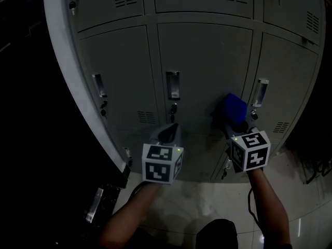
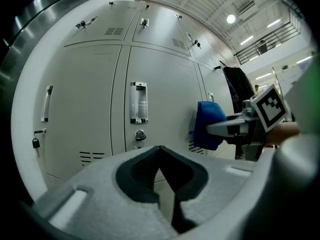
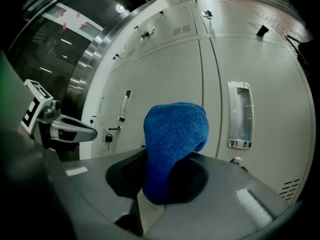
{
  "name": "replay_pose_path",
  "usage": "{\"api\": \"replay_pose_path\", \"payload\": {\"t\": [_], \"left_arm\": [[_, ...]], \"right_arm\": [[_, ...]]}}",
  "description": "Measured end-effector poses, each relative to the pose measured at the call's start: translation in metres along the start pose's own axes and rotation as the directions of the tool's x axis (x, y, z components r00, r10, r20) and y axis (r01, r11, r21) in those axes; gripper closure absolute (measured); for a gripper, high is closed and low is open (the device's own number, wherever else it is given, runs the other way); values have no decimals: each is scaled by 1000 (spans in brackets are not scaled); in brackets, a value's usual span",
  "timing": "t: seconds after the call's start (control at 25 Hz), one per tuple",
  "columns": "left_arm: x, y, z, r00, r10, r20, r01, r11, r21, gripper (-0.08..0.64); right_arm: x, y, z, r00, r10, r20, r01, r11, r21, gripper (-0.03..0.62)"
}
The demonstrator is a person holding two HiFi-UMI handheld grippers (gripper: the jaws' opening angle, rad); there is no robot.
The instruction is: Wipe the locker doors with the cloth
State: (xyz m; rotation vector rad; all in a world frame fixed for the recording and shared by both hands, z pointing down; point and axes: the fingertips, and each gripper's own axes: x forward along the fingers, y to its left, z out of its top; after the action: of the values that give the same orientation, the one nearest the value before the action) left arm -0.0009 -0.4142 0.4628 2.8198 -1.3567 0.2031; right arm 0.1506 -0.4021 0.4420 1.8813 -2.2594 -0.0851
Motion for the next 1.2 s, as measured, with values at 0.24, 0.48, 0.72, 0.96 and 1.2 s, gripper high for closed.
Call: {"api": "replay_pose_path", "payload": {"t": [0.24, 0.48, 0.72, 0.96, 1.2], "left_arm": [[-14, 23, -17, 999, 53, -1, -53, 998, -16, 560], [-34, 40, -36, 996, 93, -19, -93, 995, -37, 560], [-50, 40, -46, 995, 100, -25, -101, 994, -31, 560], [-55, 40, -50, 995, 97, -26, -97, 995, -21, 560], [-44, 31, -43, 997, 75, -9, -75, 997, -32, 560]], "right_arm": [[23, 97, -11, 988, 138, 65, -133, 988, -77, 522], [62, 169, -34, 965, 252, 77, -248, 967, -66, 522], [95, 191, -54, 969, 242, 45, -240, 970, -46, 522], [103, 184, -54, 977, 210, 41, -209, 978, -20, 522], [89, 156, -57, 985, 166, 37, -165, 986, -31, 522]]}}
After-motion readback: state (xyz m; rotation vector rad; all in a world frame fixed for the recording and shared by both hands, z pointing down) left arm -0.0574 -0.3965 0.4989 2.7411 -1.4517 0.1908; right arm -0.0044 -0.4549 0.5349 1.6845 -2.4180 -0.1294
